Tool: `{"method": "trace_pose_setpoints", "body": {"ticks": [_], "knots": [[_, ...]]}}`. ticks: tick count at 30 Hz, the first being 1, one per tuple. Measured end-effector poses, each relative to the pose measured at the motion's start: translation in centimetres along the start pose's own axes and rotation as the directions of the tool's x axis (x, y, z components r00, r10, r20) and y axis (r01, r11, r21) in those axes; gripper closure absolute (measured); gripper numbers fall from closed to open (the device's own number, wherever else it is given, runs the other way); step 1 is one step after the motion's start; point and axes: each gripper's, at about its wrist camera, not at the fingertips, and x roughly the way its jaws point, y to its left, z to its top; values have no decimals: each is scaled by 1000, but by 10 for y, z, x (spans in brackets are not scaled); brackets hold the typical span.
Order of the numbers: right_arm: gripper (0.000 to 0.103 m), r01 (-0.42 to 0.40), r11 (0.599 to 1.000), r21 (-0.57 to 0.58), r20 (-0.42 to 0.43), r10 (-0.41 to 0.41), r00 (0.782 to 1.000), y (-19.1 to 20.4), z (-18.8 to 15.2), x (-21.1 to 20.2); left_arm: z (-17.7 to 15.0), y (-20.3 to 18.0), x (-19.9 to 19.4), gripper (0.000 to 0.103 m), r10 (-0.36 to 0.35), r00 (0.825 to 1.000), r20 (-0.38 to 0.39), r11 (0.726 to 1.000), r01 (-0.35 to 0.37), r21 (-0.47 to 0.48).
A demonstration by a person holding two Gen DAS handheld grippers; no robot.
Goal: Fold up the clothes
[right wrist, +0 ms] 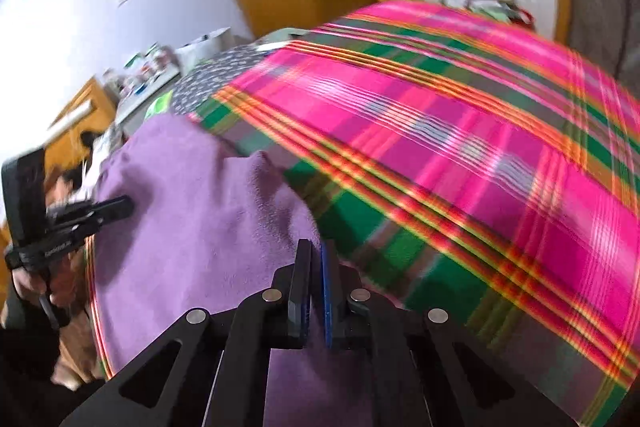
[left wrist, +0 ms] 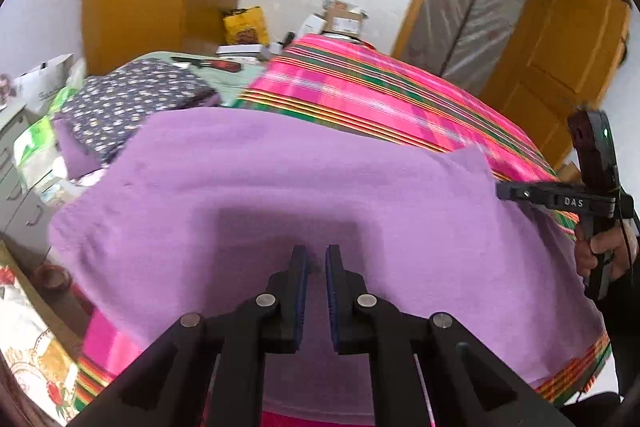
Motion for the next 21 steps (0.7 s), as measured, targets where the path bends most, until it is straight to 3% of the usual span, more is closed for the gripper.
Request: {"method": "trace_pose_setpoints", "body": {"ticks": [7,8,9,11,16,17,18,20,21], "knots": [[94,14,1000,19,63,-15,998,8,5,-15,3,42,-20,94,82,995,58,994,-77,-83],[88,10,1000,17,88,-11,996,11,7,-21,3,48,-23,94,96,993,63,991,-89,-98],[76,4,1000,11,108,-5,994,14,9,-25,1,53,-25,94,105,992,65,989,-97,-110],[65,-12,1000,-13,133,14,991,21,14,-29,0,62,-28,94,119,991,65,984,-109,-139],[65,-26,999,-41,106,30,994,37,27,-12,-4,80,-34,94,128,989,71,975,-113,-194],[65,-36,999,-38,90,39,995,38,29,-6,-5,82,-35,94,126,989,72,974,-109,-199],[73,-45,998,-35,71,47,996,39,31,2,-5,84,-34,94,125,989,73,974,-108,-199],[102,-30,999,-21,48,31,998,38,31,13,-4,86,-31,94,129,989,73,976,-113,-187],[99,-5,1000,-5,43,5,999,35,32,18,-3,87,-29,94,130,989,73,977,-115,-181]]}}
